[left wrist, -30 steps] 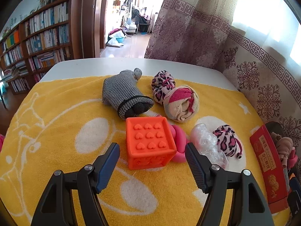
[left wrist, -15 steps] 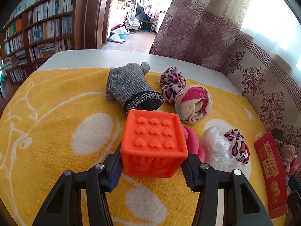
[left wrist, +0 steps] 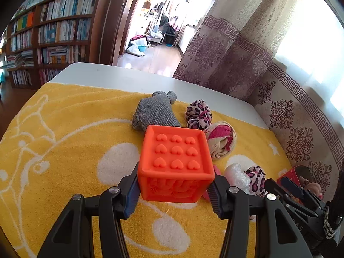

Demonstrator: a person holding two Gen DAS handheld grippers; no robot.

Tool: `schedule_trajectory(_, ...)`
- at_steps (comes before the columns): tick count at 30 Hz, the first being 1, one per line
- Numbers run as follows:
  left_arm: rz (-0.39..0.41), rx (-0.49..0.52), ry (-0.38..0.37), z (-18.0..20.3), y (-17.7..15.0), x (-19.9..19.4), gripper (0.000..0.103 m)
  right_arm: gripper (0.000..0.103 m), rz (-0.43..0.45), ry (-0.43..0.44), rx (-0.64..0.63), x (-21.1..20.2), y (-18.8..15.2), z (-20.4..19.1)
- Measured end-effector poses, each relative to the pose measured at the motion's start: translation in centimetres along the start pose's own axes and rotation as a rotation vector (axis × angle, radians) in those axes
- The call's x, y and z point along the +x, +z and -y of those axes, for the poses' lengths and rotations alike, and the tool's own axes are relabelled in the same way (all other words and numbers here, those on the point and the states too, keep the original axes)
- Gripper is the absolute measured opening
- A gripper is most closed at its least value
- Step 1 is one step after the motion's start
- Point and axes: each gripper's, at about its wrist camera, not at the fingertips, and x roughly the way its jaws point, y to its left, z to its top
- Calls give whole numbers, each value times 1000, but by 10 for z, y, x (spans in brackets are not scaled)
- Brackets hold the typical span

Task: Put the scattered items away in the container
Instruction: 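Grasp the orange heart block with the left gripper while the right gripper grasps the leopard toy, then carry the leopard toy and orange heart block into the red tin box and release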

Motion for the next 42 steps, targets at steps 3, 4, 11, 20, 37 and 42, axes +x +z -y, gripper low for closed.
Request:
schedule_trajectory(3,-5,-12,0,-2,0,3,56,63,-42,-9,-26,21,-1,-6)
schedule_trajectory(4,-8,-13,0,-2,-1,4,56,63,-55,-8,-34,27,-2,-7)
schedule_trajectory(11,-21,-16,-6,-2,-3,8,56,50,-115,99,40,47,-8,0)
schedule_trajectory(20,-17,-4,-4,2,-5,7,56,48,6,110,52,-4,-8,4)
schedule_trajectory(37,-2,93,-39,39,-13,-6,56,49,254,-74,261,-134,-26,122)
schedule_trajectory(42,-3,143,-49,54,-19,-9,56,49,278,-186,287,-155,-43,156)
